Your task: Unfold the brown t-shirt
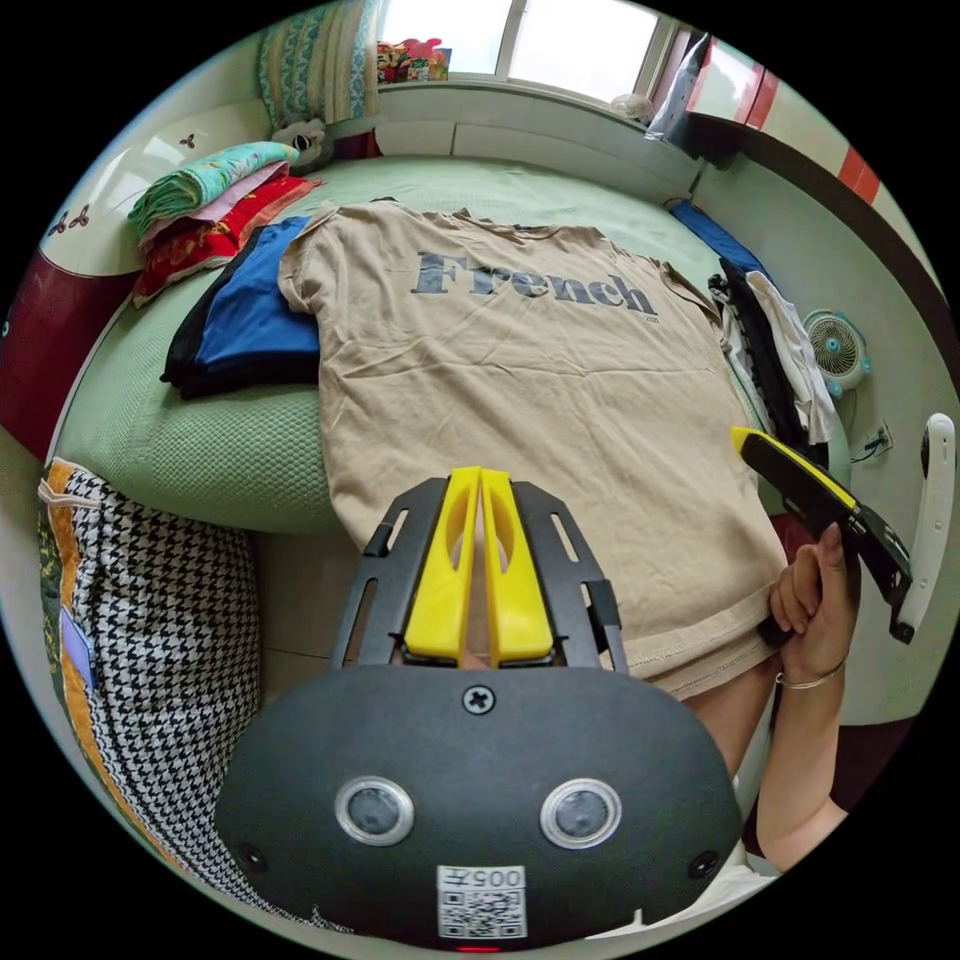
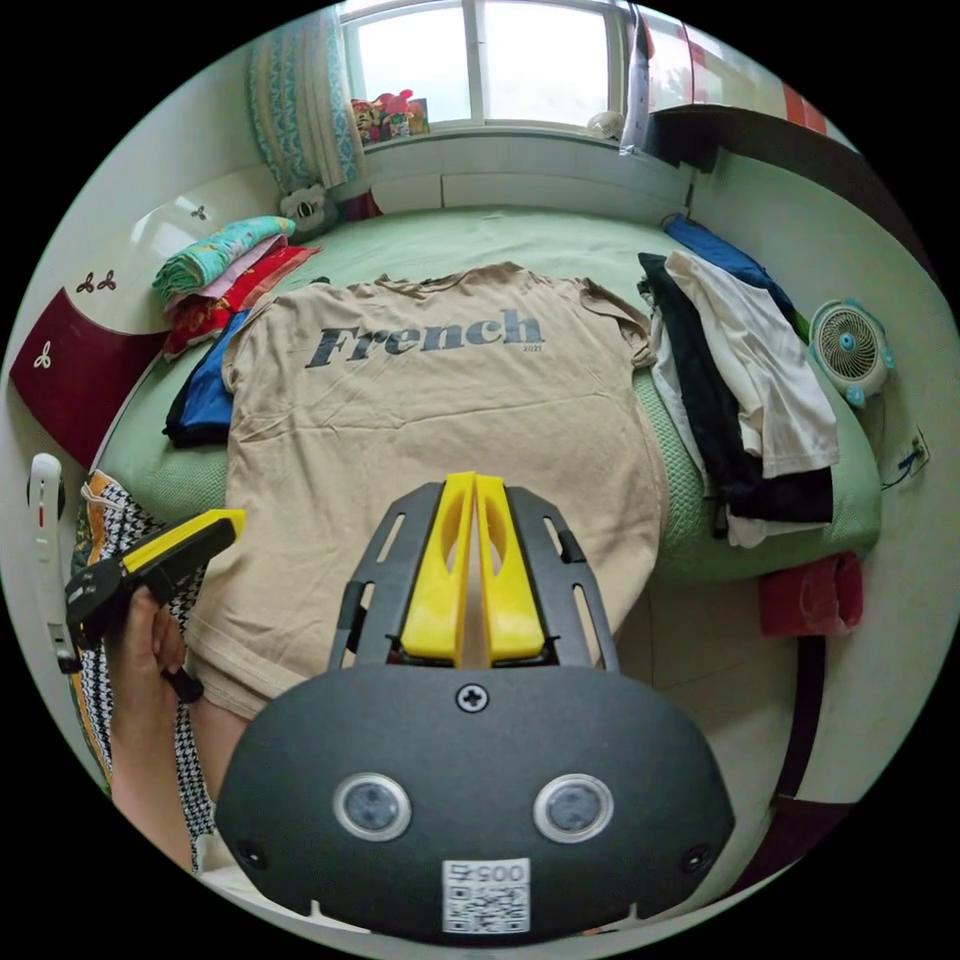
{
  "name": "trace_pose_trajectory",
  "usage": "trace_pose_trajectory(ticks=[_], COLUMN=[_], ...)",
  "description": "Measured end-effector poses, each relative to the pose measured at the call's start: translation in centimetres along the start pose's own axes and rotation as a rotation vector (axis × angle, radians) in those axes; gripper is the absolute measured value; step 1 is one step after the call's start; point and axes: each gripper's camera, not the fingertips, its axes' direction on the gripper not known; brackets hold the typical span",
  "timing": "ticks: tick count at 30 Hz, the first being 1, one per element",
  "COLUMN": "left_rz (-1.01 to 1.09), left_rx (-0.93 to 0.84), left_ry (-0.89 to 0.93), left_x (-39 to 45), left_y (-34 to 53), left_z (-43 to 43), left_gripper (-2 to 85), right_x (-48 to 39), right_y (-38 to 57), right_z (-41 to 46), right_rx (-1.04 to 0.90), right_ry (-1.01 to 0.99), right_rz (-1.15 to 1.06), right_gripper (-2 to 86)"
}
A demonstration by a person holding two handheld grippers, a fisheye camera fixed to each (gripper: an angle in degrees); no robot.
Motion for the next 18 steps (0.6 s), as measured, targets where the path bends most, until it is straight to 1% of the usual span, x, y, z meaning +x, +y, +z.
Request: trace_pose_trajectory(ticks=[18], left_rz=[0.010], left_rx=[-0.003], left_ry=[-0.013], left_x=[0.87], left_y=[0.41], left_z=[0.66], left_gripper=[-0.6], right_x=[0.23], right_y=[0.73], right_z=[0.67], right_rx=[0.005], right_ry=[0.008], right_rz=[-0.006], right_gripper=[-1.1])
